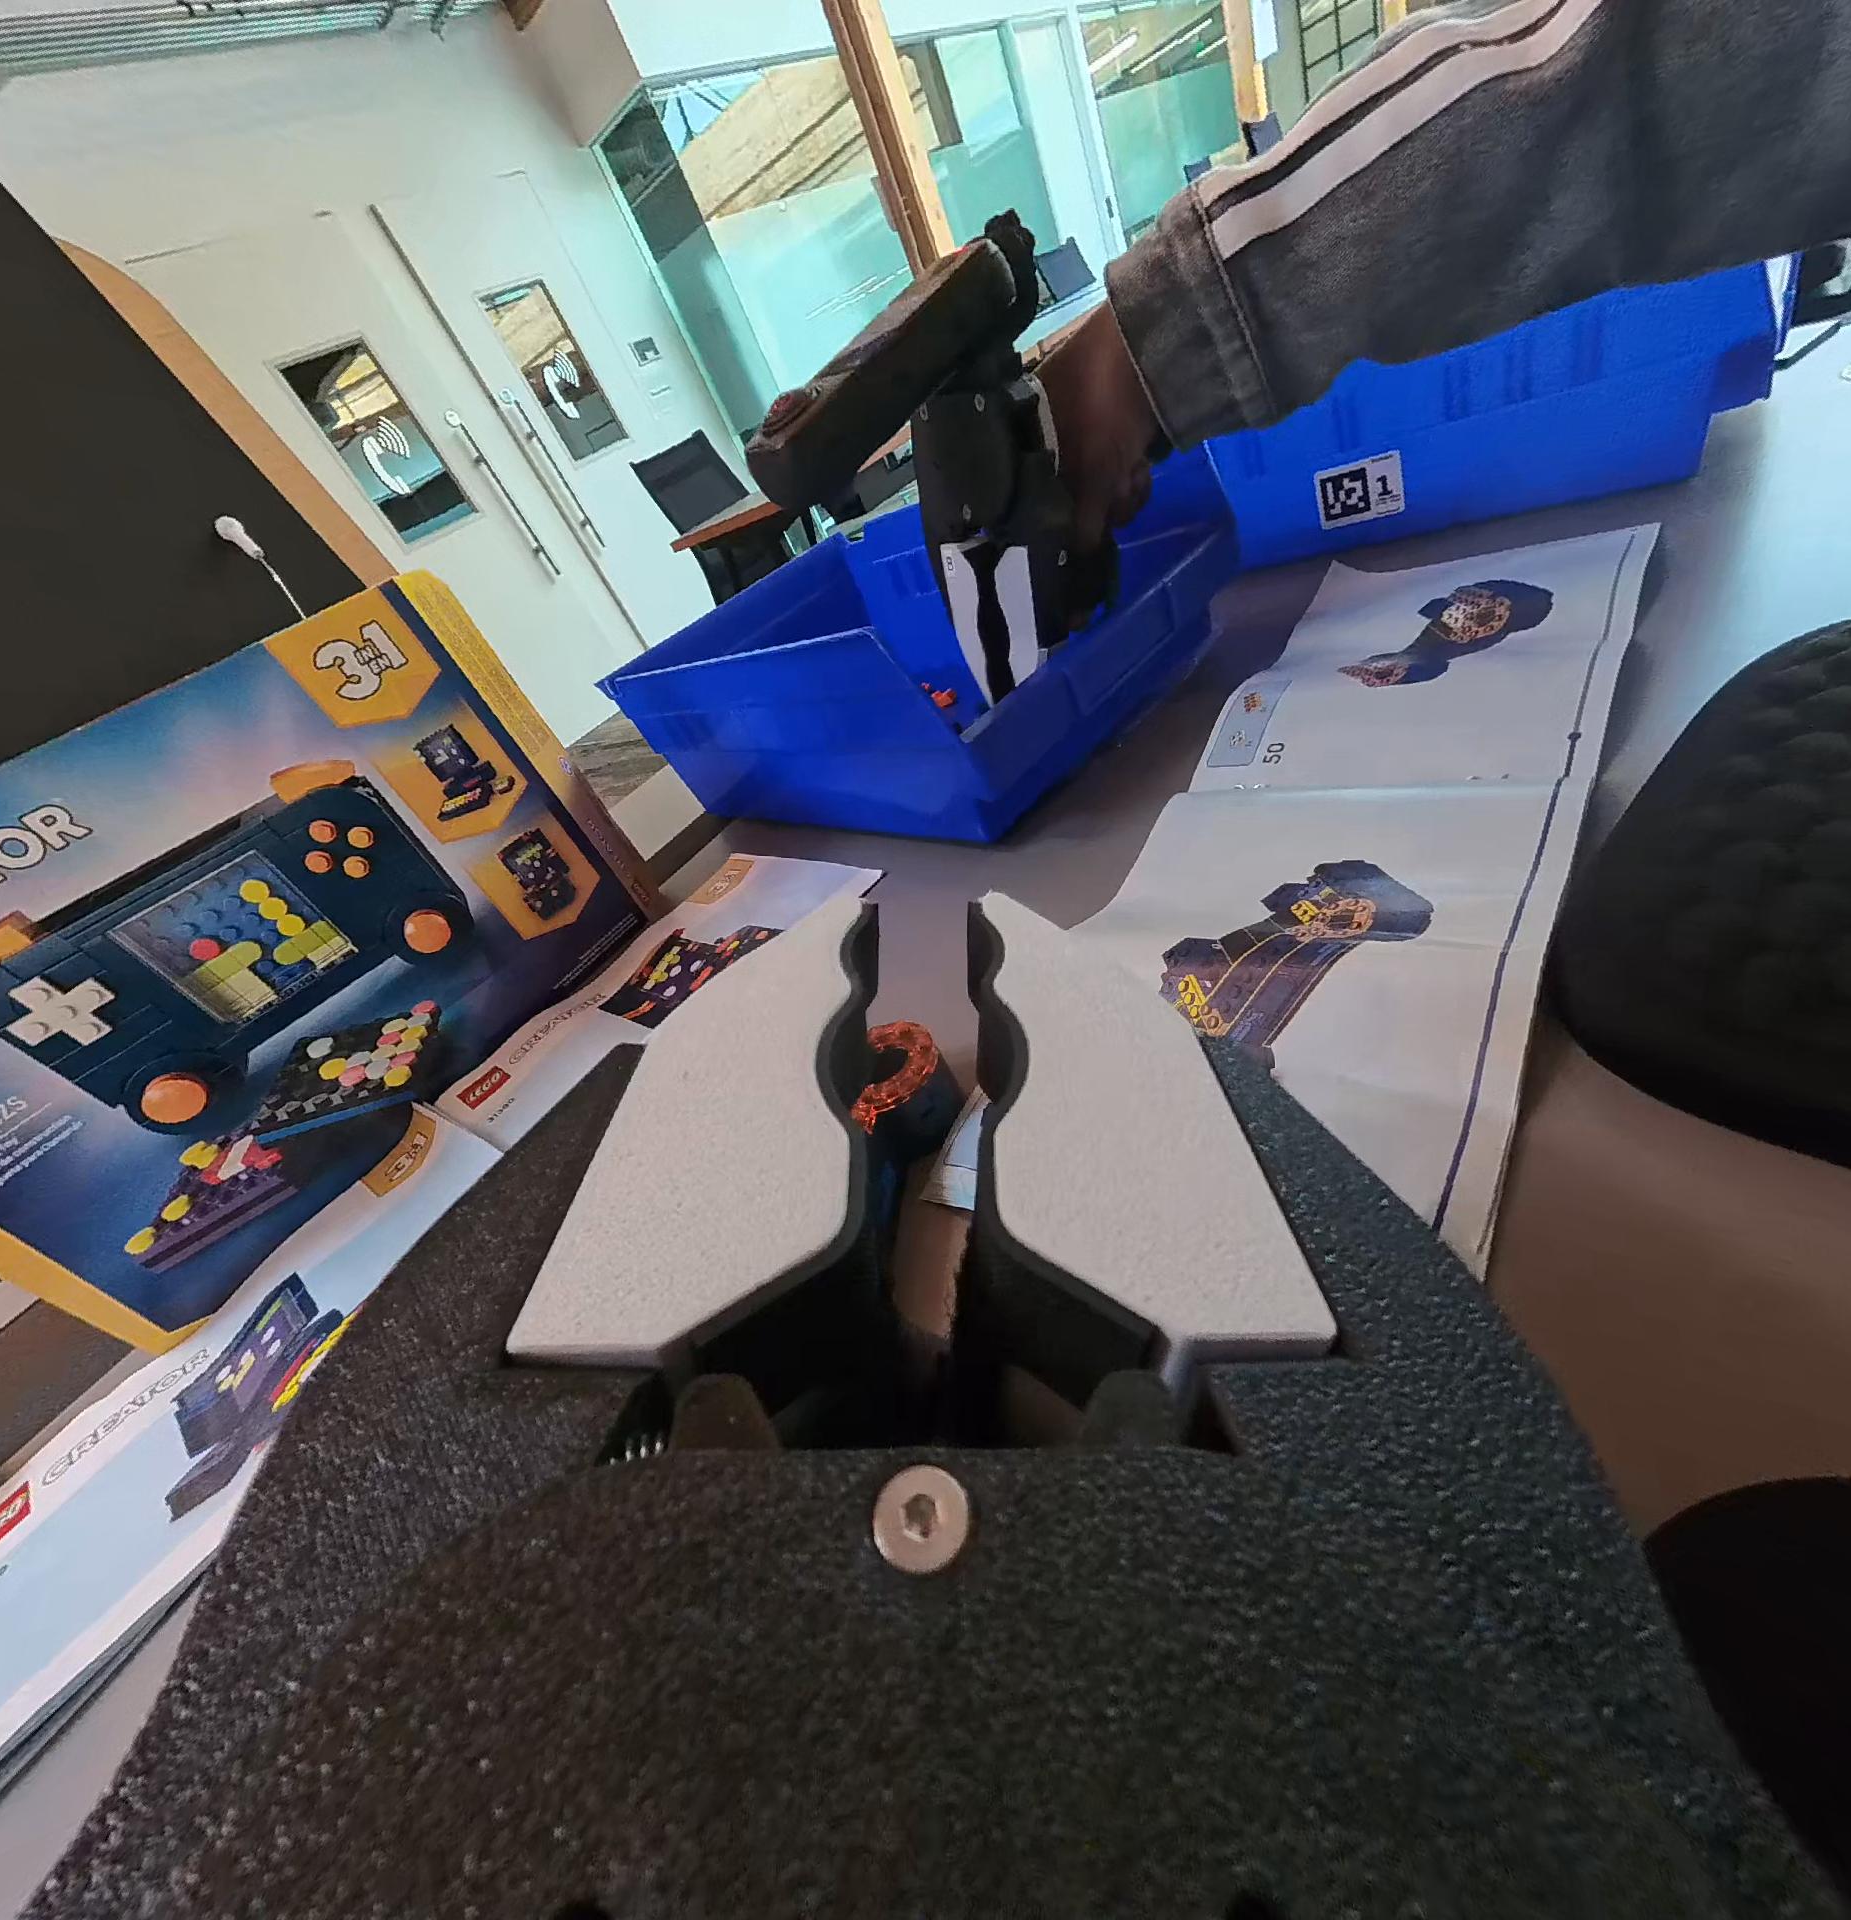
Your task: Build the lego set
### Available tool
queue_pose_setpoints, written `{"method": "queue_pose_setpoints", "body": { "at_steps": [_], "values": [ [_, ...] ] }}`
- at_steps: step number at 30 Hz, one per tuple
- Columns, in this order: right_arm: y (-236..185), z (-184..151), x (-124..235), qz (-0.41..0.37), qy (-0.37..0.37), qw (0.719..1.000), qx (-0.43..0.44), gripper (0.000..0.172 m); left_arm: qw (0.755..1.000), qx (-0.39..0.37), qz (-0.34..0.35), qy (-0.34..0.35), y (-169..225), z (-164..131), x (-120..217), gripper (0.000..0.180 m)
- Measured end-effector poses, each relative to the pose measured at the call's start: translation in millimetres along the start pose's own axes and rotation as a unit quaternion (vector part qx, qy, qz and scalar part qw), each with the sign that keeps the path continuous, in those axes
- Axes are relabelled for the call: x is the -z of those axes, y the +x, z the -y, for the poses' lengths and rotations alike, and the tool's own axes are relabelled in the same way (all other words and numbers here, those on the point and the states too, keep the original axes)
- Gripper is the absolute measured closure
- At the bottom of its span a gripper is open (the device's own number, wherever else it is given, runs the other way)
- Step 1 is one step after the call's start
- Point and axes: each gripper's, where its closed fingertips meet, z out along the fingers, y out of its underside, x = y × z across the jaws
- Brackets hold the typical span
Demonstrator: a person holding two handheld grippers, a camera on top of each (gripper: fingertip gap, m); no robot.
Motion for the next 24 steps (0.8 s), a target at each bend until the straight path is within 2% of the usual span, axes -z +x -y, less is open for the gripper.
{"method": "queue_pose_setpoints", "body": {
  "at_steps": [3,5,7,10,12,15,19,21,24],
  "values": [
    [4,0,-2,0.009,0.003,1.000,-0.017,0.144,1.000,-0.004,-0.002,-0.003,1,-1,0,0.165],
    [4,-1,-3,0.035,0.008,0.998,-0.042,0.151,1.000,-0.009,-0.003,-0.006,2,-1,0,0.165],
    [4,-1,-3,0.037,0.010,0.999,-0.021,0.156,1.000,-0.015,-0.003,-0.006,3,-1,0,0.165],
    [8,2,2,0.017,0.022,1.000,-0.005,0.156,1.000,-0.023,0.001,-0.007,2,-1,0,0.165],
    [13,9,20,-0.008,0.055,0.998,-0.017,0.156,1.000,-0.024,0.004,-0.007,1,-1,1,0.165],
    [8,30,77,-0.065,0.144,0.987,-0.031,0.156,1.000,-0.017,0.009,-0.007,-1,-1,2,0.165],
    [-48,62,157,-0.082,0.328,0.941,-0.030,0.156,0.999,0.010,0.034,-0.007,-12,0,5,0.163],
    [-81,63,176,-0.071,0.403,0.911,-0.037,0.156,0.998,0.032,0.051,-0.005,-21,-1,7,0.163],
    [-114,48,167,-0.040,0.463,0.882,-0.082,0.156,0.996,0.065,0.067,-0.003,-30,-4,9,0.161]
  ]
}}
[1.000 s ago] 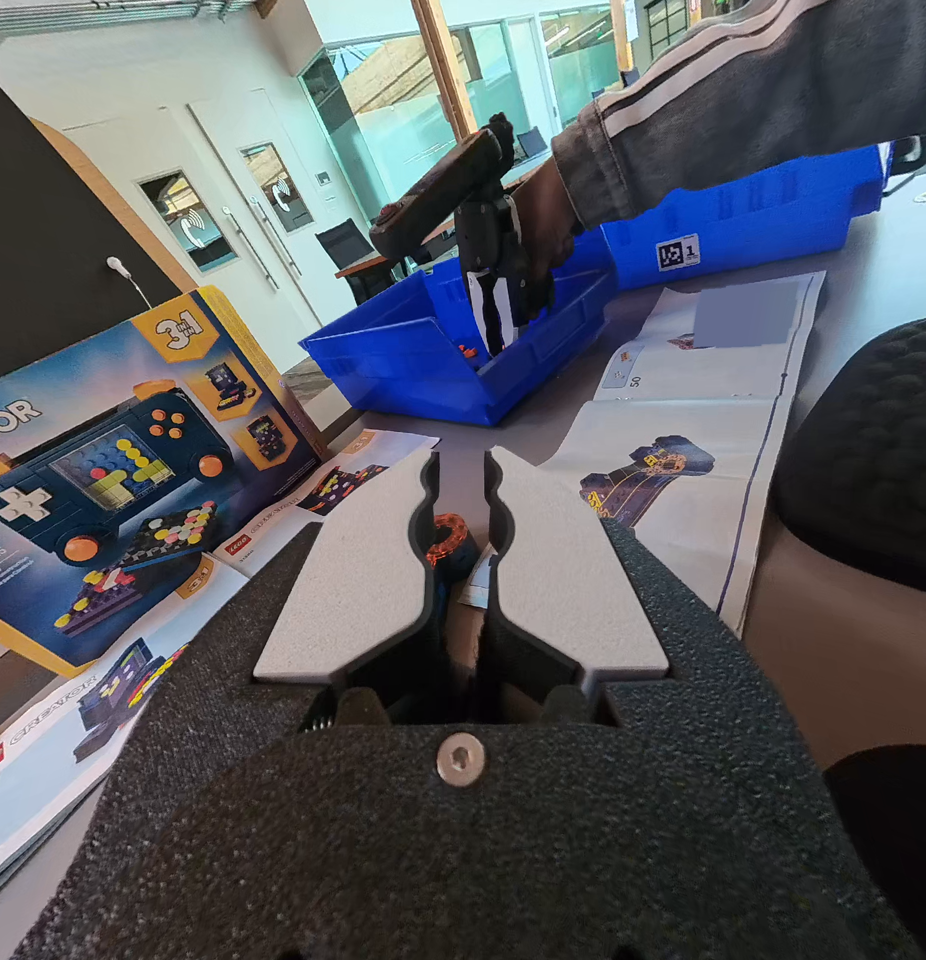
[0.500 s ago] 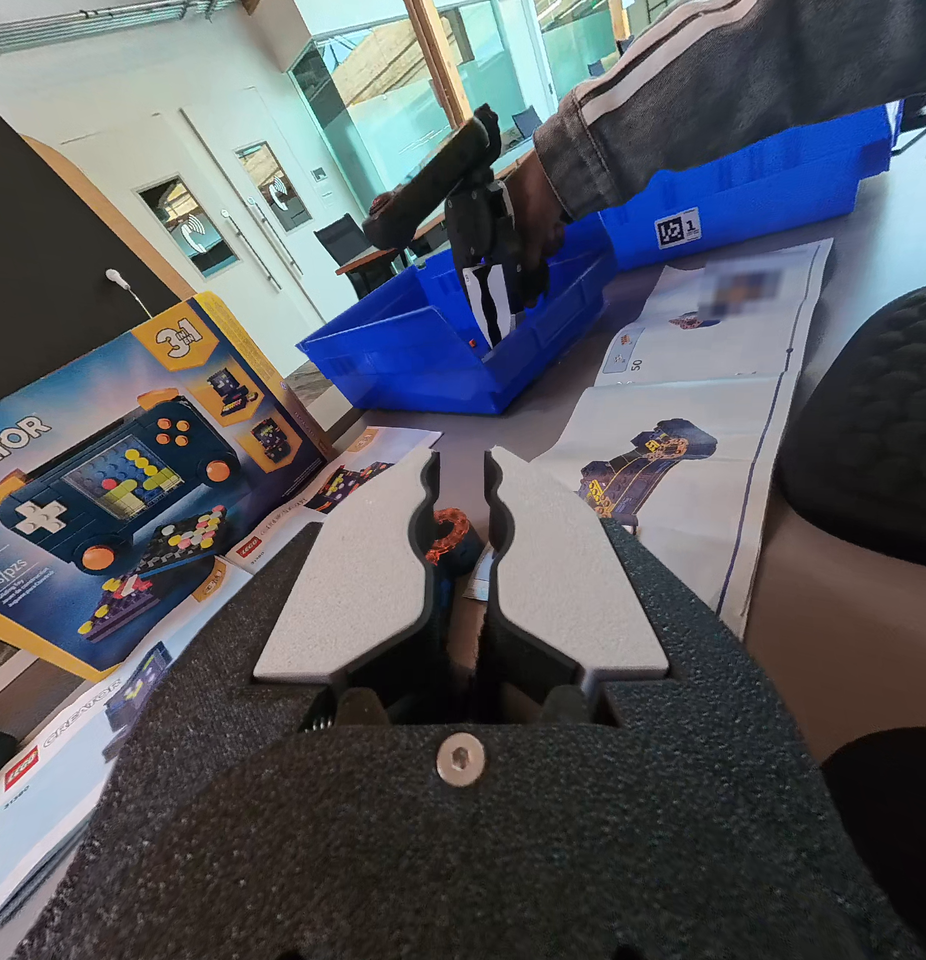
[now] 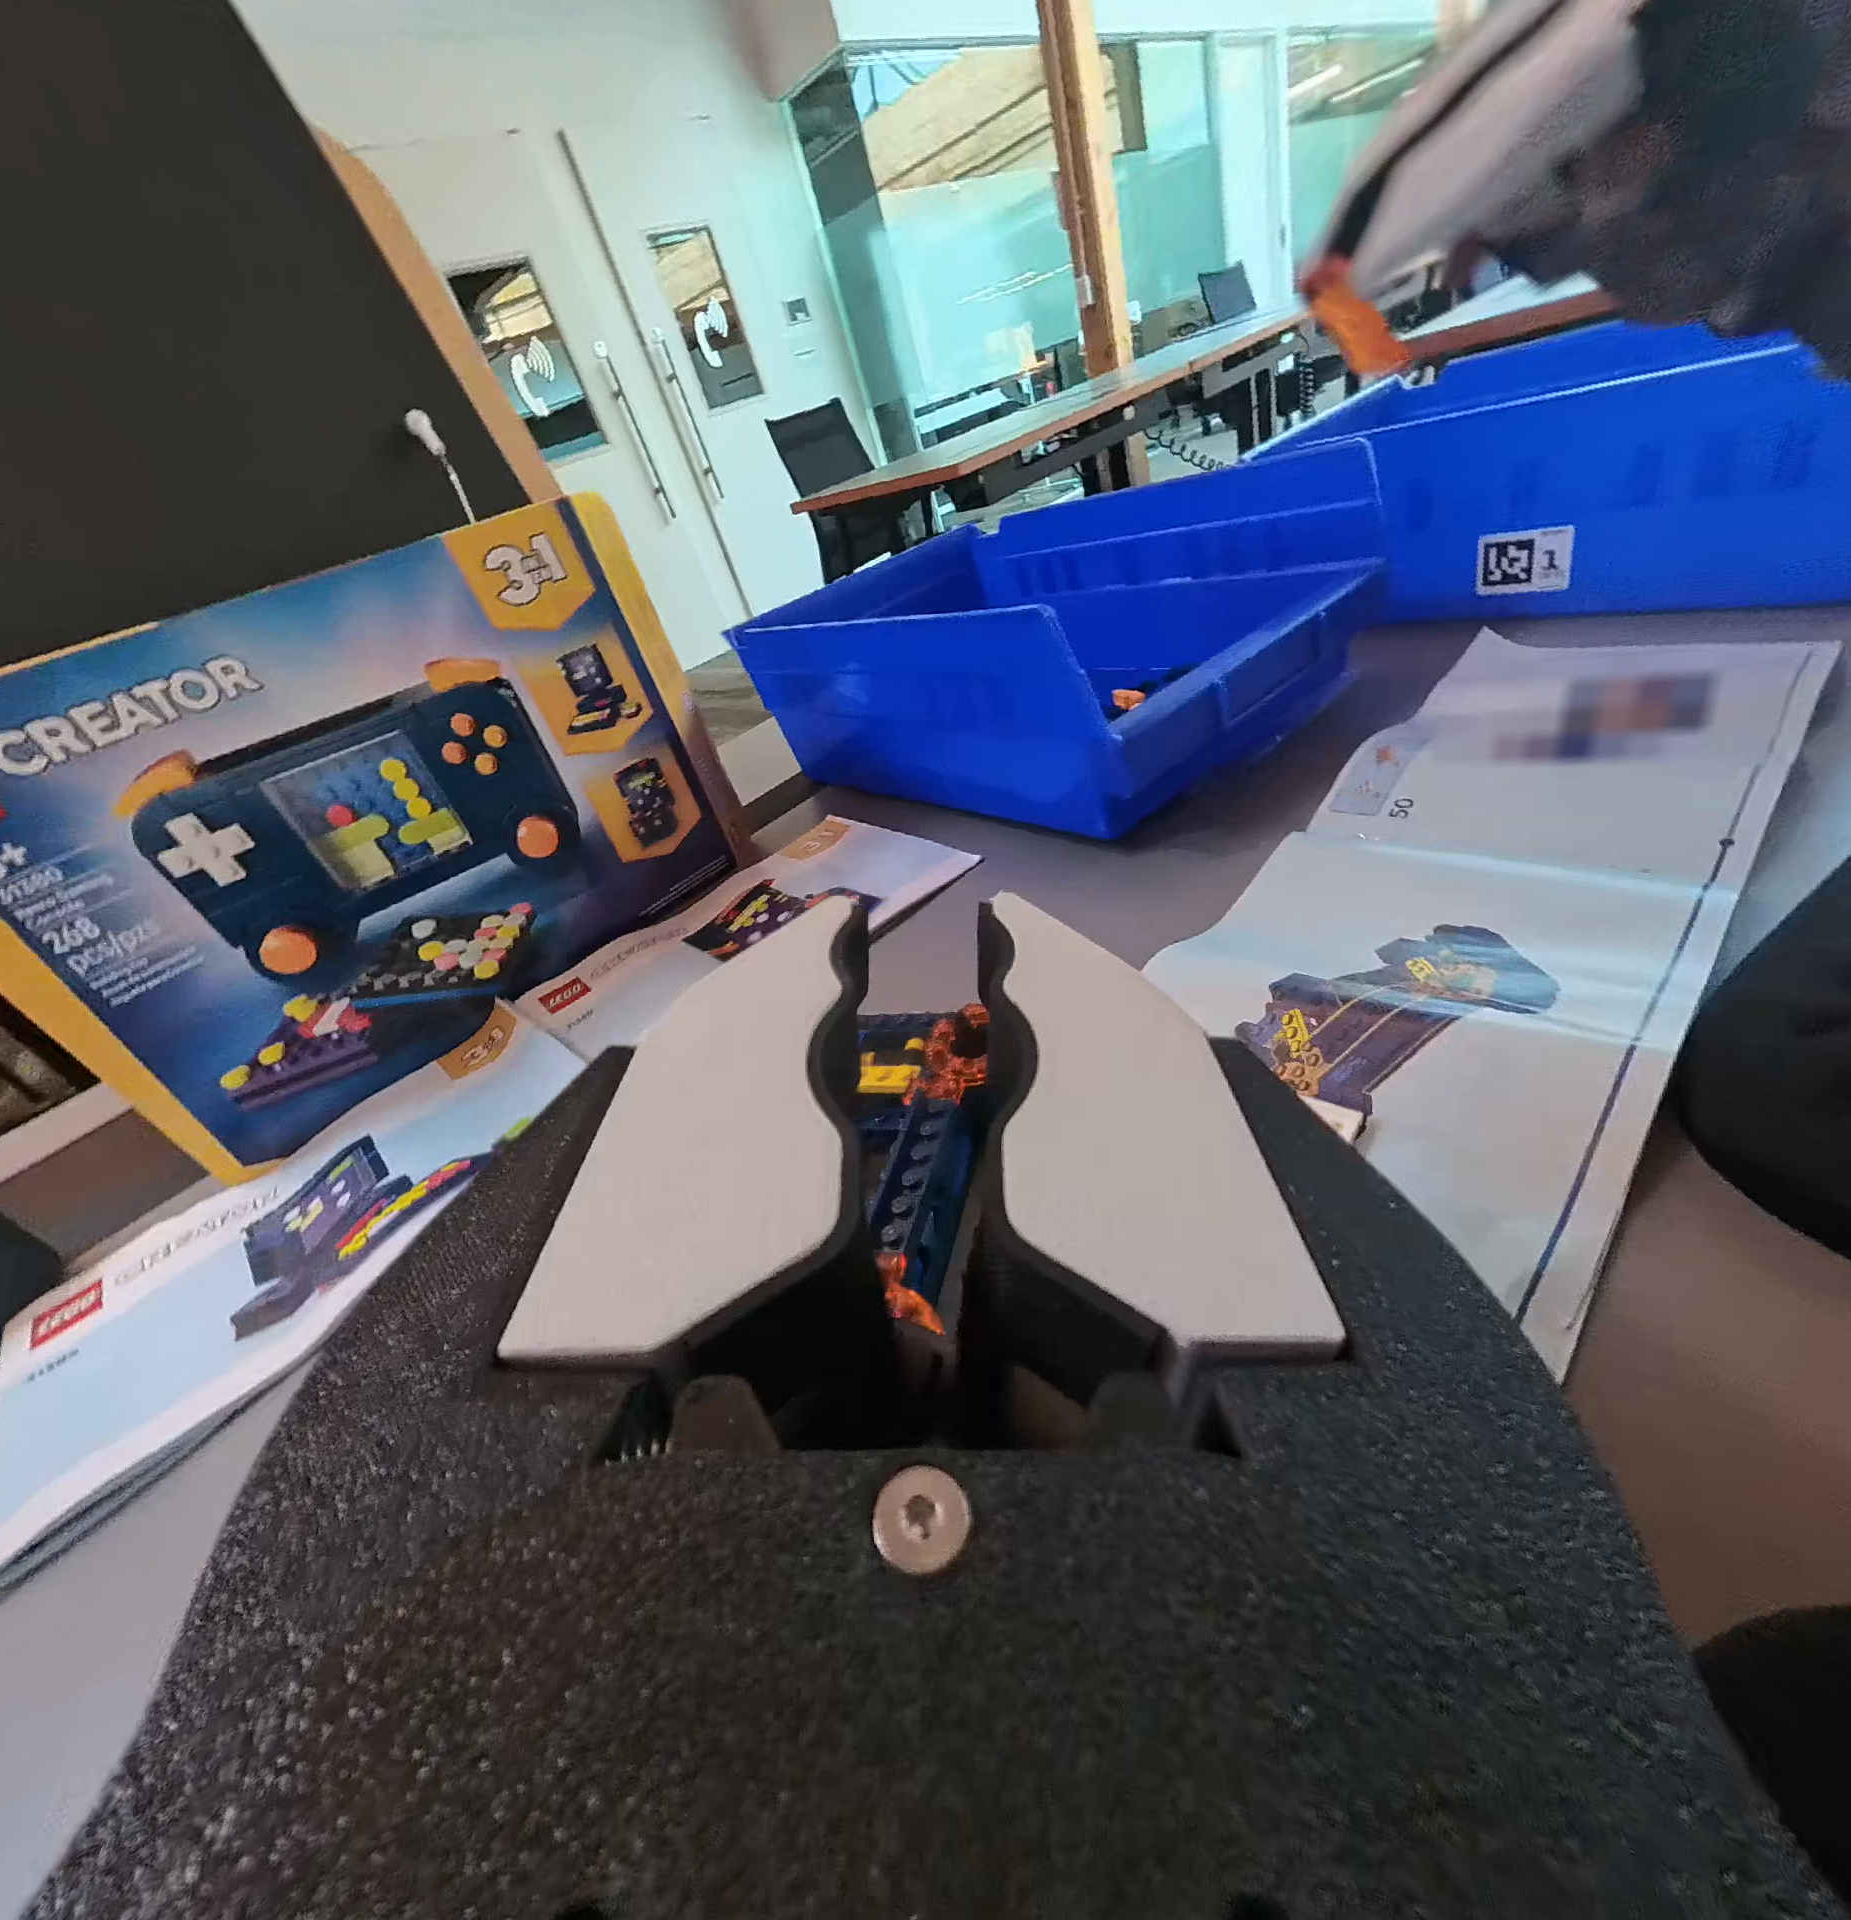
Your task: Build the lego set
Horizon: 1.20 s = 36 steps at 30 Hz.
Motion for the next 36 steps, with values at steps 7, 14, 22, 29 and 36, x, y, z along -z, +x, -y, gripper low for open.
{"method": "queue_pose_setpoints", "body": {
  "at_steps": [7,14,22,29,36],
  "values": [
    [-2,-76,30,-0.020,0.057,0.978,-0.198,0.156,1.000,-0.001,0.010,-0.005,-4,-3,0,0.159],
    [4,-74,42,-0.036,0.104,0.972,-0.210,0.156,1.000,-0.003,0.010,0.000,-4,-1,0,0.155],
    [1,-44,41,0.022,0.195,0.952,-0.236,0.156,0.999,-0.038,-0.015,0.021,7,6,1,0.145],
    [-9,-44,27,0.052,0.183,0.950,-0.248,0.156,0.984,-0.164,-0.056,0.033,37,10,1,0.132],
    [-19,-47,9,0.072,0.170,0.949,-0.256,0.157,0.988,-0.134,-0.065,0.043,35,13,3,0.126]
  ]
}}
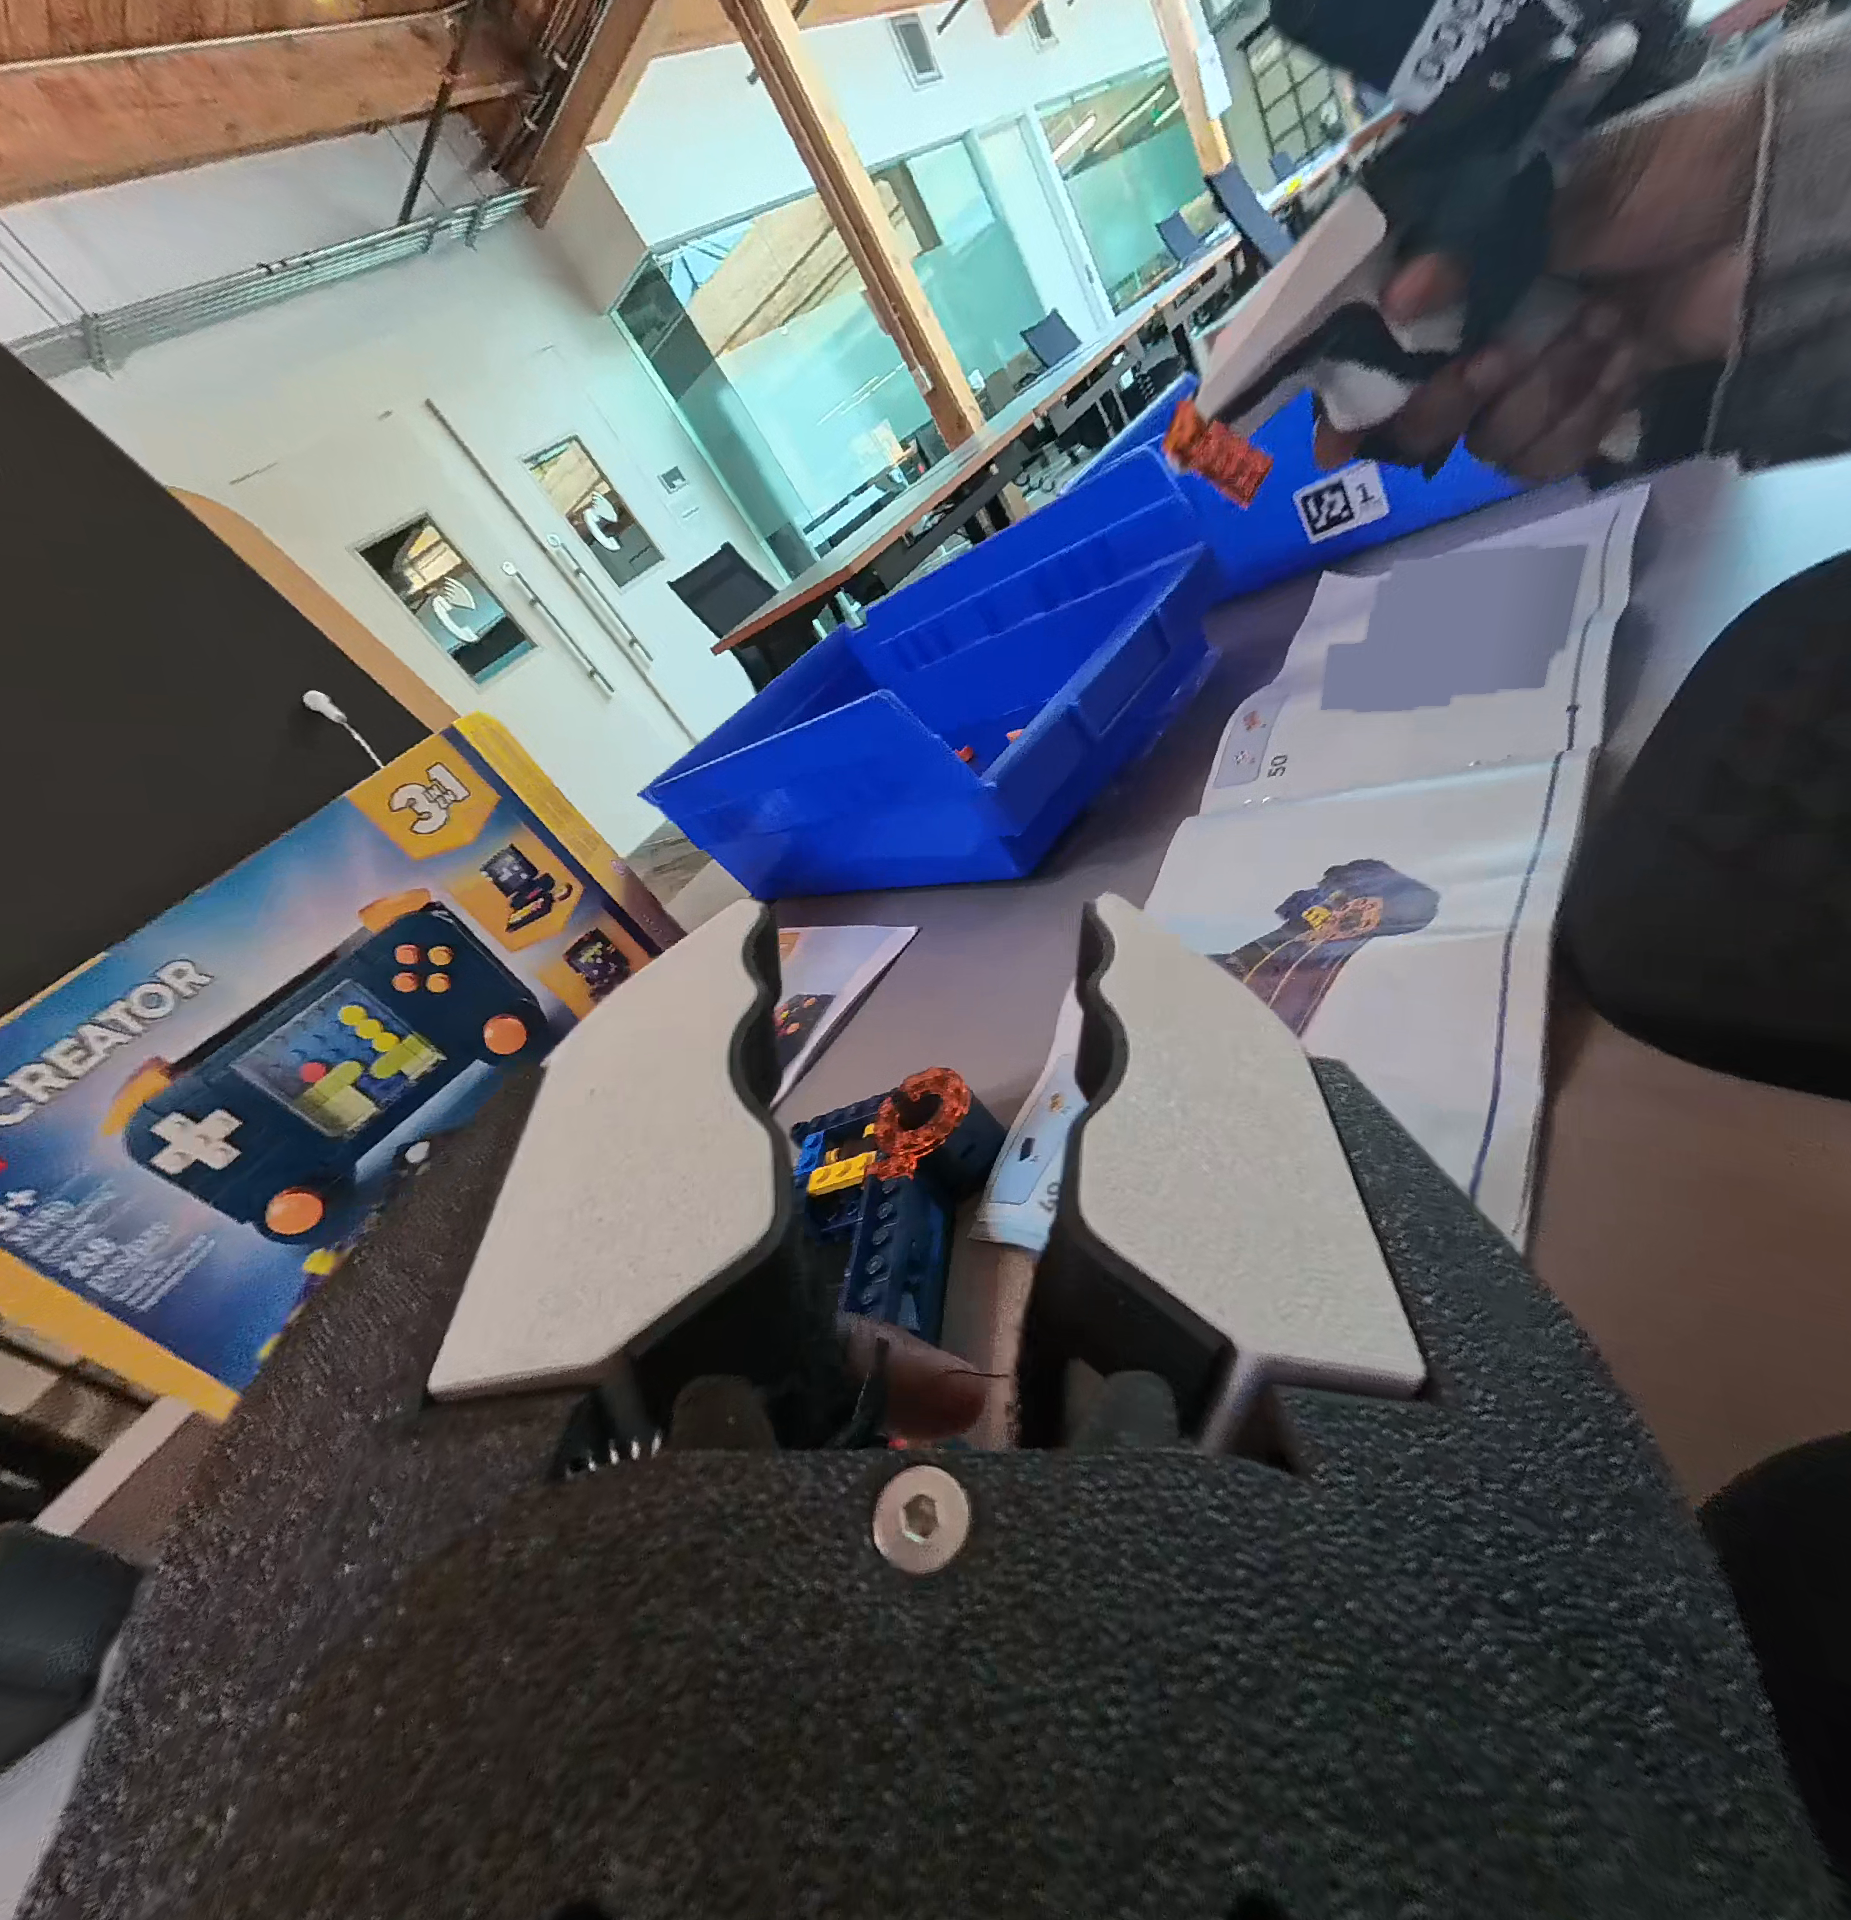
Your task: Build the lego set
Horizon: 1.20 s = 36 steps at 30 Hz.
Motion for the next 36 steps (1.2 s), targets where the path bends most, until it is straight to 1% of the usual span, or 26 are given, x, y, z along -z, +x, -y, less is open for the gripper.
{"method": "queue_pose_setpoints", "body": {
  "at_steps": [3,6,9,12,16,21,25,32,36],
  "values": [
    [-5,-6,-10,0.017,-0.006,1.000,-0.014,0.157,1.000,0.008,-0.011,0.010,3,3,0,0.120],
    [-12,12,-6,0.047,0.034,0.998,-0.030,0.157,0.999,-0.021,-0.027,0.010,13,5,-1,0.119],
    [-6,31,9,0.025,0.061,0.998,-0.023,0.157,0.998,-0.040,-0.039,0.002,20,3,-3,0.120],
    [-4,37,19,0.005,0.062,0.998,-0.007,0.156,0.998,-0.038,-0.042,-0.002,21,2,-4,0.121],
    [-3,37,24,-0.004,0.070,0.998,-0.005,0.156,0.999,-0.021,-0.023,-0.016,13,-4,-5,0.125],
    [-1,35,22,0.001,0.075,0.997,-0.009,0.156,0.999,0.018,0.008,-0.031,-1,-11,-4,0.128],
    [-4,34,20,0.009,0.077,0.997,-0.010,0.157,0.999,0.047,0.013,-0.021,-7,-10,-3,0.129],
    [-3,30,22,0.010,0.078,0.997,-0.016,0.157,0.999,0.019,0.003,-0.036,1,-14,-6,0.128],
    [-2,27,20,0.008,0.074,0.997,-0.017,0.157,0.998,0.037,0.016,-0.039,-7,-16,-4,0.128]
  ]
}}
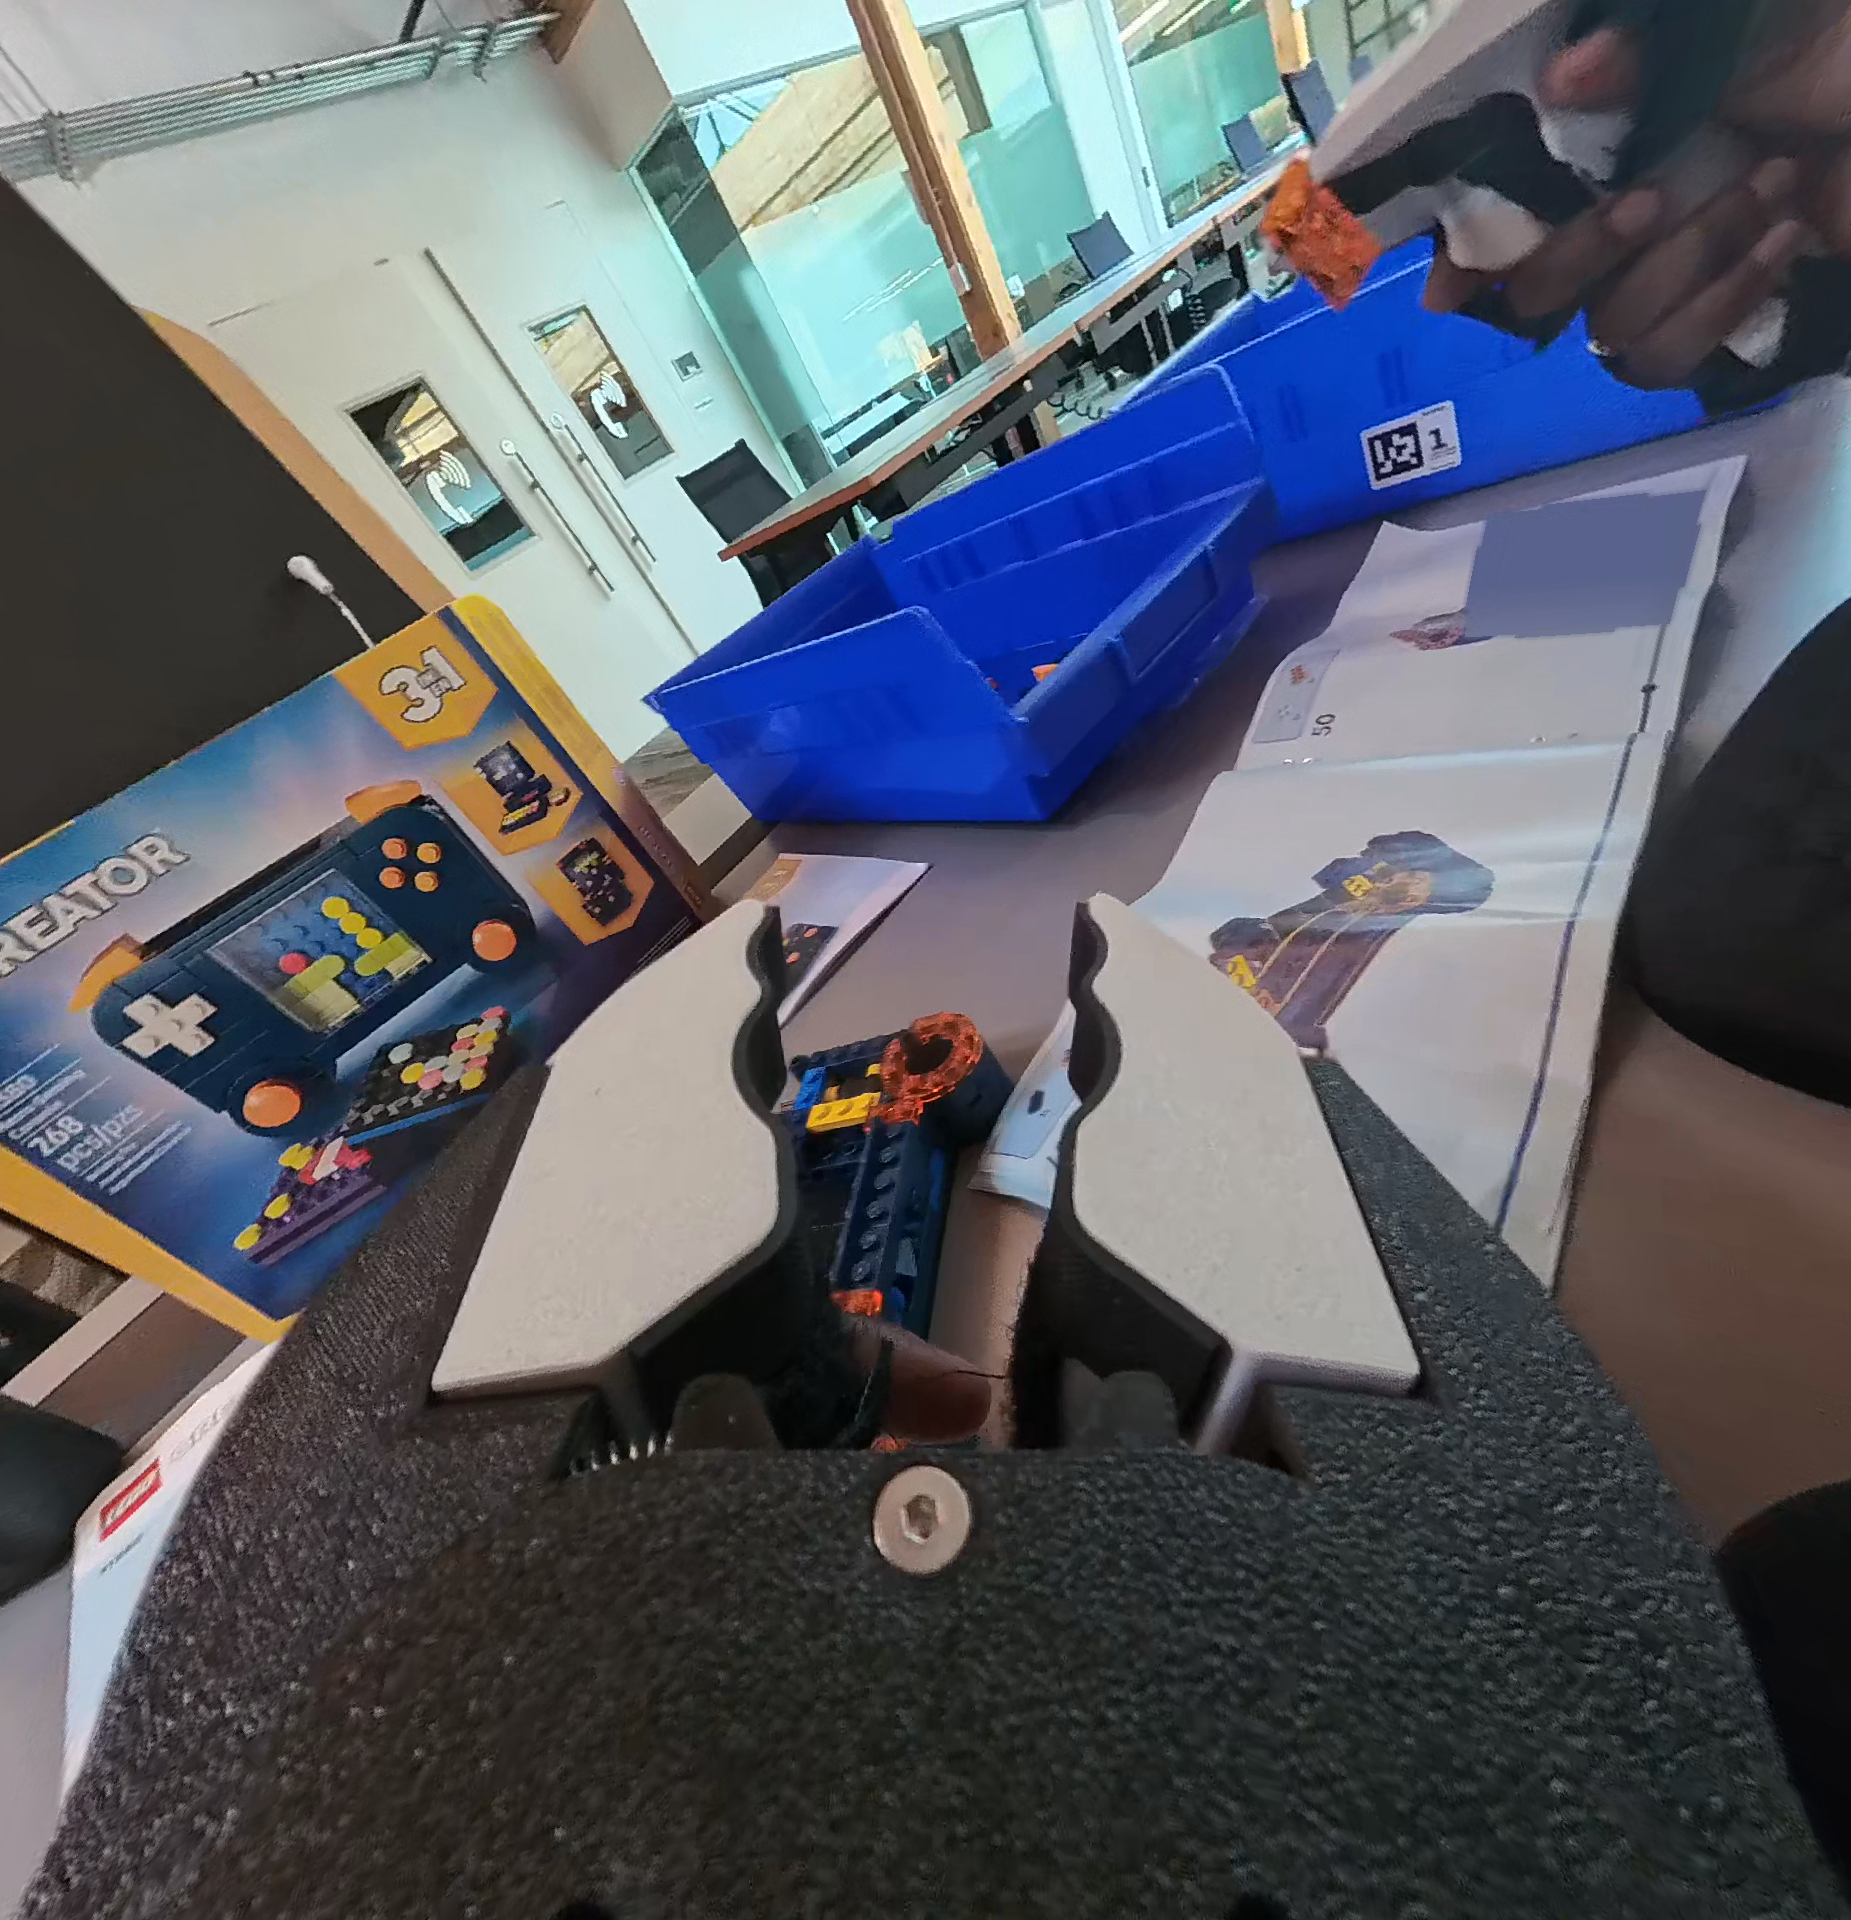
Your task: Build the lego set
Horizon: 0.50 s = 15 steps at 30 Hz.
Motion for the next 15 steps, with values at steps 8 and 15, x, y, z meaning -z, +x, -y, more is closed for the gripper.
{"method": "queue_pose_setpoints", "body": {
  "at_steps": [8,15],
  "values": [
    [1,-3,-3,-0.012,-0.013,1.000,0.009,0.156,0.988,0.107,-0.016,-0.112,-42,-42,25,0.105],
    [-2,-15,-15,-0.007,-0.036,0.999,0.014,0.157,0.953,0.140,-0.122,-0.238,-26,-100,33,0.093]
  ]
}}
